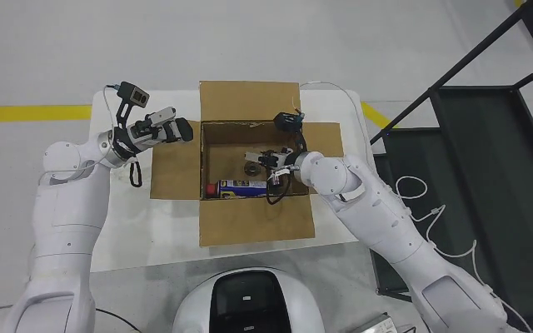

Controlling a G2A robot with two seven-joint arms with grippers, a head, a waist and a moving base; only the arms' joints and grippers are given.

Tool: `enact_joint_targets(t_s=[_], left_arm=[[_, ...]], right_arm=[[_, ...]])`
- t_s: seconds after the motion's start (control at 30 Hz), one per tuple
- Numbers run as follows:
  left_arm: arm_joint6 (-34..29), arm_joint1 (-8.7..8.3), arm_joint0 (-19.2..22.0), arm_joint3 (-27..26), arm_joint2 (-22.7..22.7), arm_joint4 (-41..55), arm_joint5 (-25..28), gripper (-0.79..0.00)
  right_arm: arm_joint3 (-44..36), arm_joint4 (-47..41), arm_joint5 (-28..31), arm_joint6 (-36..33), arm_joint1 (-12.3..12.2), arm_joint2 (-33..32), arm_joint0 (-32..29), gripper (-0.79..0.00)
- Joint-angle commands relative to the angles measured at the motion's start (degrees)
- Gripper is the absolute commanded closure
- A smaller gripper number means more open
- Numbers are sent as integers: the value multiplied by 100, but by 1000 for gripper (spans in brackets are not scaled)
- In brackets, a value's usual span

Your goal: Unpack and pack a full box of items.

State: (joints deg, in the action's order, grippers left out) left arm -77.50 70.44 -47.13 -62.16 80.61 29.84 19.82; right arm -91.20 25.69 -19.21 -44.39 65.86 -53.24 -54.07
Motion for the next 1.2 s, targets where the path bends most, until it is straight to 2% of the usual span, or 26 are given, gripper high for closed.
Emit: enact_joint_targets(t_s=[0.0,0.13,0.4,0.63,0.7,0.83,0.97,1.17], left_arm=[[0,0,0,0,0,0,0,-785],[0,0,0,0,0,0,0,-785],[0,0,0,0,0,0,0,-785],[0,0,0,0,0,0,0,-785],[205,-13,-39,-56,28,-96,-17,-785],[582,-117,-69,-116,340,-387,-33,-785],[628,-222,-133,-145,639,-477,-56,-785],[596,-255,-145,-155,719,-477,-77,-785]], right_arm=[[172,284,-9,-423,26,189,266,-785],[631,532,-56,-920,140,588,710,-785],[1683,661,-214,-896,482,1280,1293,-785],[1683,661,-214,-896,482,1280,1293,-785],[1683,661,-214,-896,482,1280,1293,-785],[1683,661,-214,-896,482,1280,1293,-785],[1717,685,-155,-777,473,1214,1189,-785],[1952,774,-108,-887,529,1264,1217,-785]])
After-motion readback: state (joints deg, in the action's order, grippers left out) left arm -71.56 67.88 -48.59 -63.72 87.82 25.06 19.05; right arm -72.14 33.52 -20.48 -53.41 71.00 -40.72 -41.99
